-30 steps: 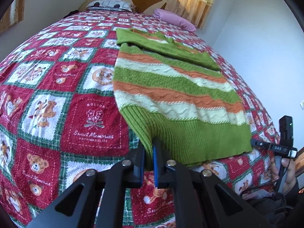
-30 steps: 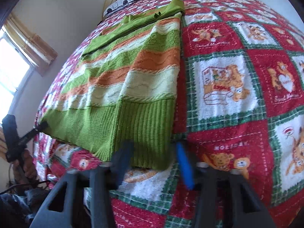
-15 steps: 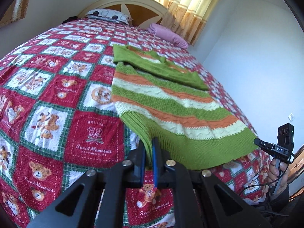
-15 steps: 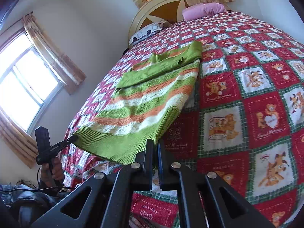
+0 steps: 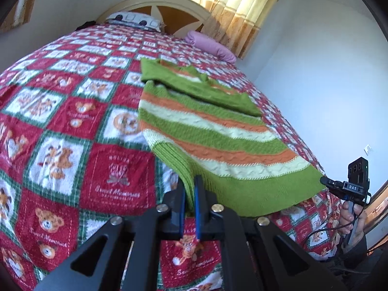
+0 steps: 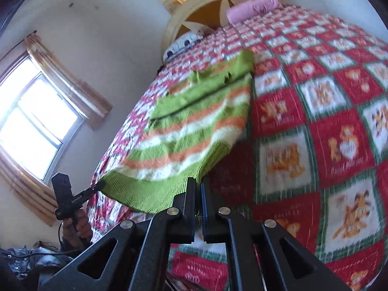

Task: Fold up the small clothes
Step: 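Lift the hem with the left tool and fold it over the body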

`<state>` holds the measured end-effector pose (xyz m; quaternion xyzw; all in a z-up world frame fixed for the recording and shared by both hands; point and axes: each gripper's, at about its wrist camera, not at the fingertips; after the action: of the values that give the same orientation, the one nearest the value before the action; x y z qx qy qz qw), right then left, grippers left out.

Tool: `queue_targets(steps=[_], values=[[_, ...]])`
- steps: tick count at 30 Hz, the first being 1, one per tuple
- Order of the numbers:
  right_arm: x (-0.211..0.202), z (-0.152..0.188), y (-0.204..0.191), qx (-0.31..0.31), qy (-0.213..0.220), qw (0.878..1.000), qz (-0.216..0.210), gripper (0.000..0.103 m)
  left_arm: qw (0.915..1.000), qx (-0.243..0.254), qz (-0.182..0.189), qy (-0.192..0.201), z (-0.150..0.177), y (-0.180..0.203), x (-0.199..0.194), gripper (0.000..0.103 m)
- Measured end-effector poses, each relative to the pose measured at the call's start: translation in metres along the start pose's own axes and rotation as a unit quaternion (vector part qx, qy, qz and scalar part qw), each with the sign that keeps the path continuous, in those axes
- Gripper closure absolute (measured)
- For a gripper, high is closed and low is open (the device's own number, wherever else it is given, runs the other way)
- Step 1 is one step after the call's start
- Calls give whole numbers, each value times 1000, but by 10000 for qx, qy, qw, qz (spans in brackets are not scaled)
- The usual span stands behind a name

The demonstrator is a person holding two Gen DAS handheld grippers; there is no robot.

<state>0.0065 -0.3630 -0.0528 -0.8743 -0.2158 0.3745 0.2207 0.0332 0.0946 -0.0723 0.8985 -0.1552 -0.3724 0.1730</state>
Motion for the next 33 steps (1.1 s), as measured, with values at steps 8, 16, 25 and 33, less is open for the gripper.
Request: queue_targets(steps=[8, 16, 25, 33], values=[[1, -41, -21, -218, 383, 9989, 138, 100, 9997, -23, 2, 236, -41, -2, 4, 97], [9, -92, -45, -619, 703, 9951, 317, 100, 9975, 195, -332, 591, -92, 1, 11, 98], [18, -152, -60, -915, 952, 9902, 446, 100, 9944, 157, -493, 918, -149, -2, 29, 98], [42, -200, -60, -1038, 1019, 9871, 669, 100, 9906, 311, -696, 1132, -197, 7, 52, 98]])
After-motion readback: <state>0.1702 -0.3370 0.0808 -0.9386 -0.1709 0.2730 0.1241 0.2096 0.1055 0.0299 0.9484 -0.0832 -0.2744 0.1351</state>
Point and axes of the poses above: each gripper's, at about its wrist camera, not at the fingertips, and x roughly the way its jaws point, y to its right, z to its underside
